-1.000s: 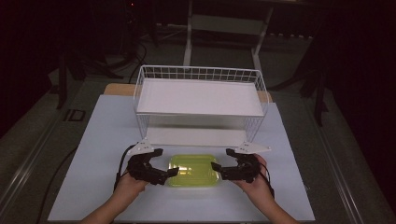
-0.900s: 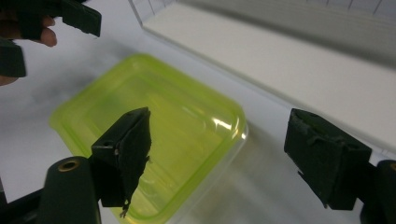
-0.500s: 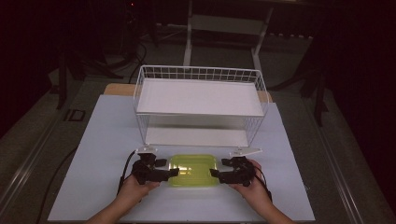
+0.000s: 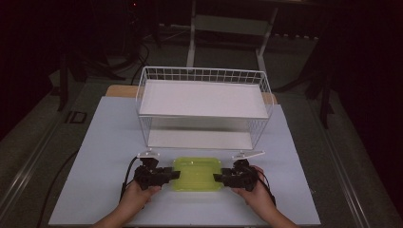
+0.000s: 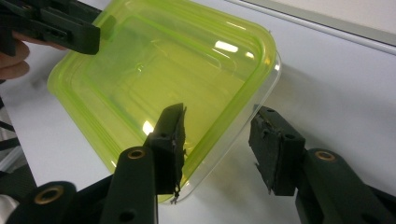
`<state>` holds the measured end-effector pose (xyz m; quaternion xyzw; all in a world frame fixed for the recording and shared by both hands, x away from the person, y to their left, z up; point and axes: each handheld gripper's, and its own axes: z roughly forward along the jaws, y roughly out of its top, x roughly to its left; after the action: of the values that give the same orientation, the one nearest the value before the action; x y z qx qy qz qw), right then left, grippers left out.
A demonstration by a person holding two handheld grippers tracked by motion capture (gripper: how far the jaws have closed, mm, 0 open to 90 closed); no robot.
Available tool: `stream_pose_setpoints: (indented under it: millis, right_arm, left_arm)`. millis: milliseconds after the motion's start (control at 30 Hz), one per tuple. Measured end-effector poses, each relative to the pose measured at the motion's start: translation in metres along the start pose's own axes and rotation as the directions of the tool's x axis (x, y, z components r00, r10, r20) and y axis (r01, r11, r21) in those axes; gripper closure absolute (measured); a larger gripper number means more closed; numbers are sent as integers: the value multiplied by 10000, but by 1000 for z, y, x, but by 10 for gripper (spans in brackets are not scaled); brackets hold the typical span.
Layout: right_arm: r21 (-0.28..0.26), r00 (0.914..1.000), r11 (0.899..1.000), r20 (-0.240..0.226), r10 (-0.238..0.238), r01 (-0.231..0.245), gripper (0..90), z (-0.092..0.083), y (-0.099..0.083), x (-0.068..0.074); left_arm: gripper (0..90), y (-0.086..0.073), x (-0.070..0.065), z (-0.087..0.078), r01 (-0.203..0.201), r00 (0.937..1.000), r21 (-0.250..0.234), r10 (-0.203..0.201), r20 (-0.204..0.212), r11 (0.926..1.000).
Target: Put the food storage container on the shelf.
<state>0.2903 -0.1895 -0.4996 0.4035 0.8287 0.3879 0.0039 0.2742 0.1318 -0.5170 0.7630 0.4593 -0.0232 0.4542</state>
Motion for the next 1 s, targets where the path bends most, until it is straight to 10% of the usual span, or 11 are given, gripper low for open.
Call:
stream_pose_setpoints:
  millis: [1000]
  right_arm:
    - [19,9982,9983,-125,587,-586,724,-13,-8,17]
  left_arm:
    - [760,-5,-17,-12,-92,9999,-88,91,-134,9999]
